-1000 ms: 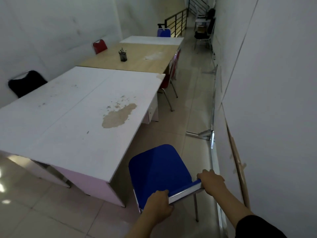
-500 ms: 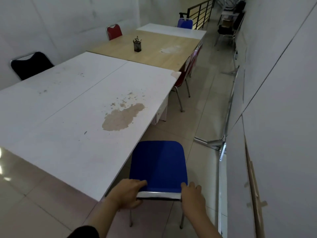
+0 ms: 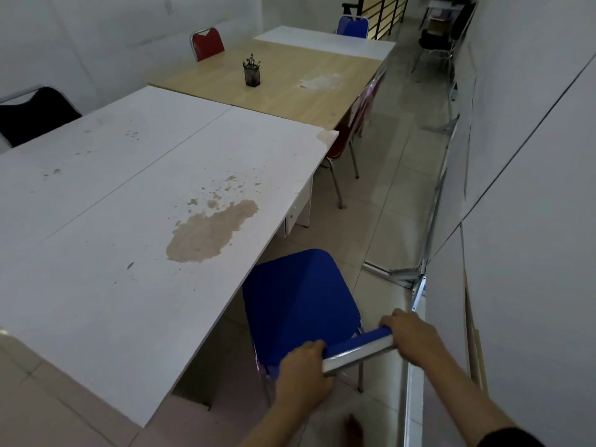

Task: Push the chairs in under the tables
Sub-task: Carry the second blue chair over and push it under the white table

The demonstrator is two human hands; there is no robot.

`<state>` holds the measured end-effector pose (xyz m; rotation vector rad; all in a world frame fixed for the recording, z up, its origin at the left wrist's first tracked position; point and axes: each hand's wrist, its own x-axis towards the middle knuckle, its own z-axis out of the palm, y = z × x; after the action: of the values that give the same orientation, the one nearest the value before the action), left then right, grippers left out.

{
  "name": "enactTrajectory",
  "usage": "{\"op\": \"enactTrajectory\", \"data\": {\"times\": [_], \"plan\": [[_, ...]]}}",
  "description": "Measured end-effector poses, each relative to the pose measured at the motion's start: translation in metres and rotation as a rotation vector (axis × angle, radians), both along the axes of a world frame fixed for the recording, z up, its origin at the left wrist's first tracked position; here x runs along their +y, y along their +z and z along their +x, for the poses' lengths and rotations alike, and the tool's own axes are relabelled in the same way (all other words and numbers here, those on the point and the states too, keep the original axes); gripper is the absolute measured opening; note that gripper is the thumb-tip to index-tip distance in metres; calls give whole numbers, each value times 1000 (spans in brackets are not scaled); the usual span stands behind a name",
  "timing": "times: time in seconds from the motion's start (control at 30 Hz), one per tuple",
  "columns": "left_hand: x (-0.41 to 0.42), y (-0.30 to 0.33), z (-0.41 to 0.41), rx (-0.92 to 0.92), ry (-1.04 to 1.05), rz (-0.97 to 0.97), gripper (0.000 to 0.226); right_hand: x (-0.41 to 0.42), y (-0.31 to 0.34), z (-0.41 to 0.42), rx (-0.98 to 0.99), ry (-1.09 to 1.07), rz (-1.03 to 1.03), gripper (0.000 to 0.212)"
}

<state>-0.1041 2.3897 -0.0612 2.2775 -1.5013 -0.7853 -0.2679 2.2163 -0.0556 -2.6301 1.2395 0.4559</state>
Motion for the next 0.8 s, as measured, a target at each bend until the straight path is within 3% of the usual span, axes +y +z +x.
{"op": "enactTrajectory", "data": {"times": [0.17,0.37,0.67,0.8], "plan": [[-81,6,-95,250,21,174,49,-100,19,-57,131,183,24,56],[-138,18,-132,423,-74,362,83,-160,30,-82,194,300,10,54],[-144,29,-79,310,134,-66,72,-224,39,8,190,489,3,43],[-124,19,-43,254,176,-51,52,-208,17,43,155,522,2,42]]}}
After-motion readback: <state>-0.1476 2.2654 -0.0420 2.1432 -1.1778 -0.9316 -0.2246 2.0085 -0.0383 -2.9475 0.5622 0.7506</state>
